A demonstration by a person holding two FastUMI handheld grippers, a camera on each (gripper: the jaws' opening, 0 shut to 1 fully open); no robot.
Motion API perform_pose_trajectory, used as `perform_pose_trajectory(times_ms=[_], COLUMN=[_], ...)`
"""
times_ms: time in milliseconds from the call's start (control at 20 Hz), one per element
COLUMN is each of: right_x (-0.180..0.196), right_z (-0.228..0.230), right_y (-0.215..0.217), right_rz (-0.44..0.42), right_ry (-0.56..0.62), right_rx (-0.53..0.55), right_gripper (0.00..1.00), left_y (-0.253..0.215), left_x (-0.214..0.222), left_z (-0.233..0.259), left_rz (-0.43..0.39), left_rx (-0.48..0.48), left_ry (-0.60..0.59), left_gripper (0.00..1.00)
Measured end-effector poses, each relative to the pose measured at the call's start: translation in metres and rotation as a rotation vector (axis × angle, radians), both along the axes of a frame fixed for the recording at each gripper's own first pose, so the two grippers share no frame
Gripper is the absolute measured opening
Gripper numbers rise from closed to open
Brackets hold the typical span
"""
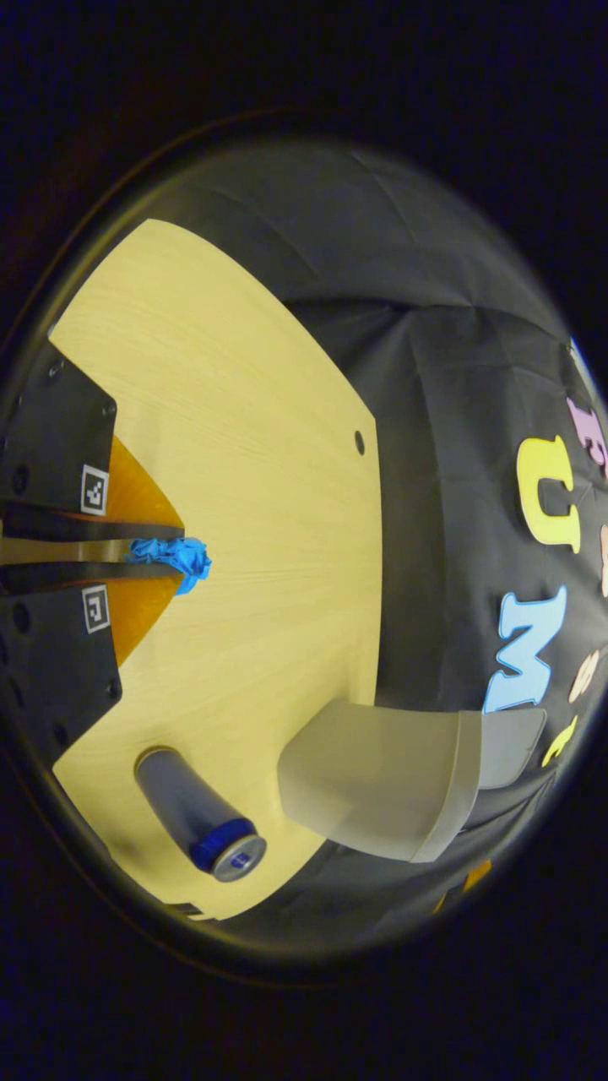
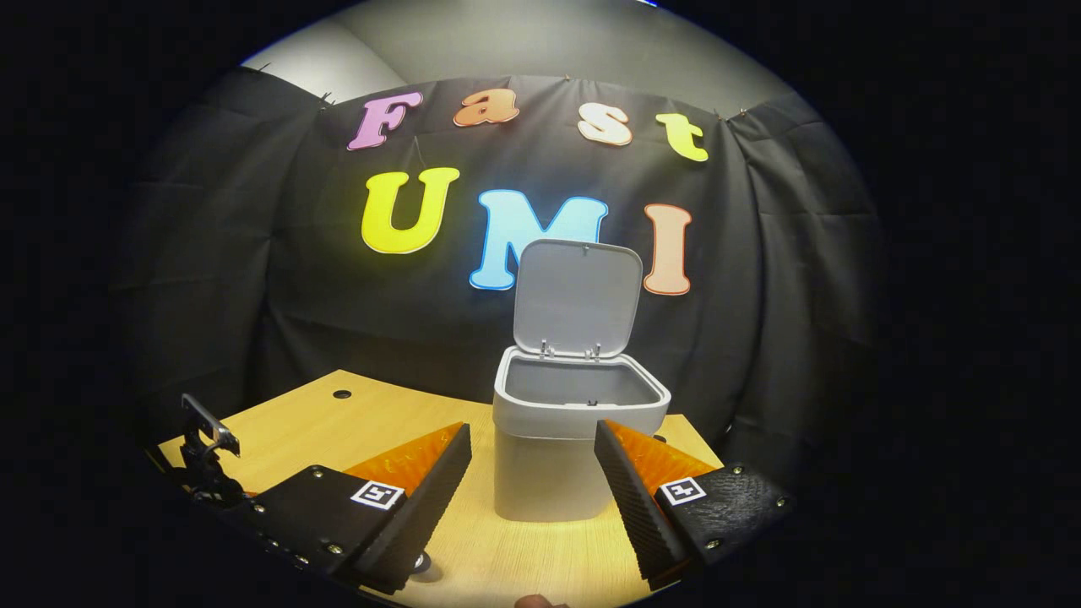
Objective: Press the lid of the desktop garbage bin to open it, pick up the crumpled paper on the desktop and throw it into the bin, then pick up the pop can on the desktop and drop it into the bin, and finally close the garbage bin lid.
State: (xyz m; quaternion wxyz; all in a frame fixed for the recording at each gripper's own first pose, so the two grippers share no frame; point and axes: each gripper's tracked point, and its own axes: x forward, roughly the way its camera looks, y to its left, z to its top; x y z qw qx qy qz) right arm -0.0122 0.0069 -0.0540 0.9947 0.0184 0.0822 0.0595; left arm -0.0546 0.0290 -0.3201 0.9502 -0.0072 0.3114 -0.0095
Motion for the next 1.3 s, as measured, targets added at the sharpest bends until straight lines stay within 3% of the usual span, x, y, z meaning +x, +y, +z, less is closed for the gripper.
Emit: perform_pose_trajectory(times_ms=[50,100,550,1300], right_x=[0.001,0.002,0.008,0.003], right_z=[0.000,0.000,-0.008,-0.027], right_y=[-0.001,-0.003,-0.041,-0.100], right_rz=[-0.001,-0.004,-0.083,-0.219], right_ry=[-0.002,-0.004,-0.013,0.001], right_rx=[0.003,0.007,0.052,0.066], right_gripper=[0.95,0.95,0.95,0.94], left_y=[-0.002,-0.006,-0.046,-0.152], left_x=[0.005,0.011,0.047,0.113], left_z=[0.011,0.021,0.113,0.273], left_rz=[0.002,0.003,-0.035,-0.182], left_rx=[-0.010,-0.022,-0.095,-0.143], left_ry=[-0.013,-0.026,-0.141,-0.451], left_gripper=[0.20,0.16,0.16,0.16])
